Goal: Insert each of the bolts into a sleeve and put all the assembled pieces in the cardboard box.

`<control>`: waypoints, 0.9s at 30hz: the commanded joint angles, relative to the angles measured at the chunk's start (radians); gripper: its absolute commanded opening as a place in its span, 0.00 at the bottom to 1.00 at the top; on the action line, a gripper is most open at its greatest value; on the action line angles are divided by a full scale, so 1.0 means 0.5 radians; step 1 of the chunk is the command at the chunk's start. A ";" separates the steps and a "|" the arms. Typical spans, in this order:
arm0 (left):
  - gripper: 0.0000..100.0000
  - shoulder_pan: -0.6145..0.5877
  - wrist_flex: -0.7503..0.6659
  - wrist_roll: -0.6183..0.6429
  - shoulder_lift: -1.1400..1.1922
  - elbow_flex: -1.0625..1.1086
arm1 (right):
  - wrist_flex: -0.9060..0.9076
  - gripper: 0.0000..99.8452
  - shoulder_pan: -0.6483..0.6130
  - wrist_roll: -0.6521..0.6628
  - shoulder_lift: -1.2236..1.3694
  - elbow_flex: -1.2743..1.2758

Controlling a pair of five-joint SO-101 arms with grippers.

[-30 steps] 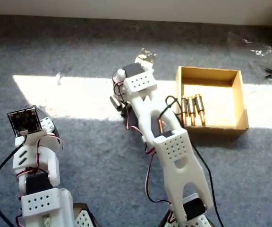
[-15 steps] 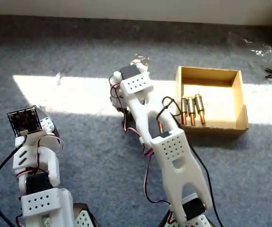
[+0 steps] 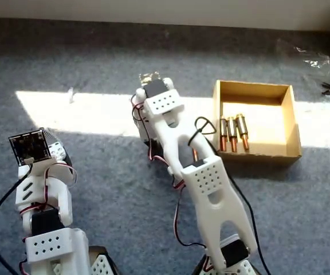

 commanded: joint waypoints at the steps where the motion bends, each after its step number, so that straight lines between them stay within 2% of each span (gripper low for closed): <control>1: 0.01 -0.014 -0.043 0.009 -0.023 -0.014 | 0.041 0.08 -0.011 0.163 -0.035 -0.137; 6: 0.01 -0.014 -0.043 0.009 -0.023 -0.014 | 0.084 0.08 -0.017 0.344 -0.026 -0.275; 15: 0.01 -0.014 -0.043 0.009 -0.023 -0.014 | 0.078 0.08 -0.026 0.402 -0.017 -0.281; 22: 0.01 -0.014 -0.043 0.009 -0.023 -0.014 | 0.081 0.07 -0.137 0.752 0.044 -0.278; 27: 0.01 -0.014 -0.043 0.009 -0.023 0.002 | 0.081 0.07 -0.164 0.733 0.118 -0.296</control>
